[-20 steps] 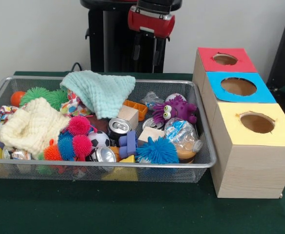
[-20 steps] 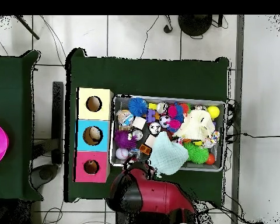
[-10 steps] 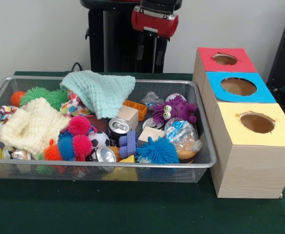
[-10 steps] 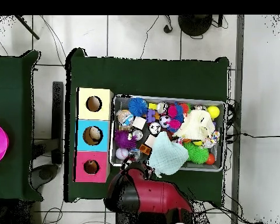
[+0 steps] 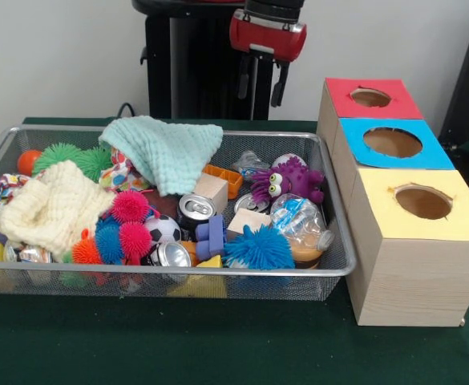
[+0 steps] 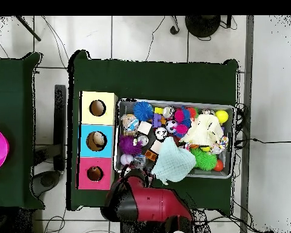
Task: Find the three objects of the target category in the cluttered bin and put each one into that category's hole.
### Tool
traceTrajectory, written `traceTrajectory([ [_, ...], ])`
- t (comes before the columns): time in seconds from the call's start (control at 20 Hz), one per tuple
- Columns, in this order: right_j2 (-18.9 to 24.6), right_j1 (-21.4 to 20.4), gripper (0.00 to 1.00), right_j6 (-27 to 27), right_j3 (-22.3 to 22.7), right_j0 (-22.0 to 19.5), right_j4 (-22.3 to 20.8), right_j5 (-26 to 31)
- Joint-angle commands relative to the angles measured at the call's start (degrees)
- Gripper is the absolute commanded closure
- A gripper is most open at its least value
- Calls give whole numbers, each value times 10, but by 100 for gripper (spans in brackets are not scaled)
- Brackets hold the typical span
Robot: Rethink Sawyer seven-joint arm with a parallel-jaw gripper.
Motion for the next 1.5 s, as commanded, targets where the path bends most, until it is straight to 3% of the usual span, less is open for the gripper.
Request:
traceTrajectory([
  [0.05,24,25,0,38,-46,-9,-18,-17],
  [0.45,25,24,0,31,-51,-15,-23,-16],
  [0.8,41,22,0,12,-49,-47,-38,-18],
  [1.5,29,15,0,21,-51,-34,-34,-6],
])
